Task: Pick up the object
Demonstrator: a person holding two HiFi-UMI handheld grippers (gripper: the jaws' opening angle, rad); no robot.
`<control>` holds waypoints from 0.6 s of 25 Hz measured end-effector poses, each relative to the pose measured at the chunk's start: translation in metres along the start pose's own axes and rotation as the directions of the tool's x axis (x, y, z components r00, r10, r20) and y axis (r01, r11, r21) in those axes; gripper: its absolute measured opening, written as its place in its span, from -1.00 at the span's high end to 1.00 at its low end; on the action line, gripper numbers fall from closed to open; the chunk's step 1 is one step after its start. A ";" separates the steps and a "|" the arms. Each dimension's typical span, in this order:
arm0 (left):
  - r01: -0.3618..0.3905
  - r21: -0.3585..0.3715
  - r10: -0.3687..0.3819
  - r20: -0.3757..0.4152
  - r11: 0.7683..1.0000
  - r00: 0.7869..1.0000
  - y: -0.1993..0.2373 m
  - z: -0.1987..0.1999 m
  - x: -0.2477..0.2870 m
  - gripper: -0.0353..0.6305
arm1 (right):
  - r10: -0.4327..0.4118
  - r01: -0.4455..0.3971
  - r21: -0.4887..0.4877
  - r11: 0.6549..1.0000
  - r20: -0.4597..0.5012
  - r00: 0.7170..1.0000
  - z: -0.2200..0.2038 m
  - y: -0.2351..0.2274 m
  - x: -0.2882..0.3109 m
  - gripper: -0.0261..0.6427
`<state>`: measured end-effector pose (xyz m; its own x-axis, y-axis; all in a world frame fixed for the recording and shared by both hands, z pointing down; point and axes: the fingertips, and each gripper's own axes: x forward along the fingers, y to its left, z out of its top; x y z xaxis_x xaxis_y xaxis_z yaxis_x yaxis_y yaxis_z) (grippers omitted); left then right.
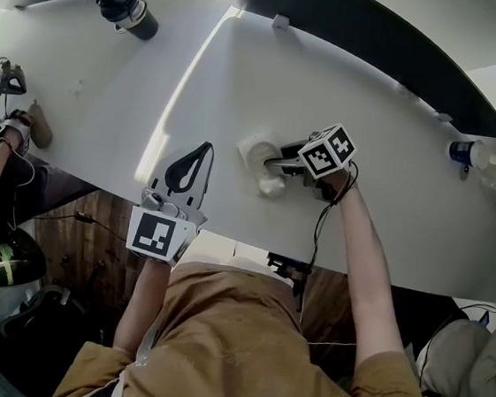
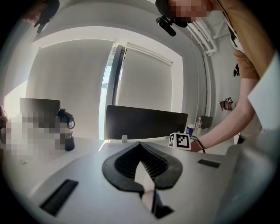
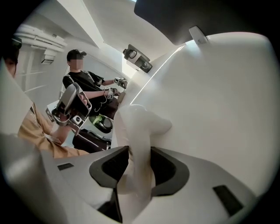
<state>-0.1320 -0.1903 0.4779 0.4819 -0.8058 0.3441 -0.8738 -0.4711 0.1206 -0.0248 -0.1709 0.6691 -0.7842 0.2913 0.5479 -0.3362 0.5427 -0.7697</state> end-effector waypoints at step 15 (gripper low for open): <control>0.015 0.003 -0.015 0.001 1.000 1.000 -0.006 -0.002 -0.010 0.88 | 0.030 -0.031 0.012 0.999 0.061 0.998 -0.009 0.014 0.003 0.51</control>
<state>-0.1320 -0.1786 0.4761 0.4952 -0.7990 0.3411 -0.8661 -0.4845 0.1226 -0.0271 -0.1550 0.6628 -0.8240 0.2590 0.5039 -0.3184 0.5239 -0.7900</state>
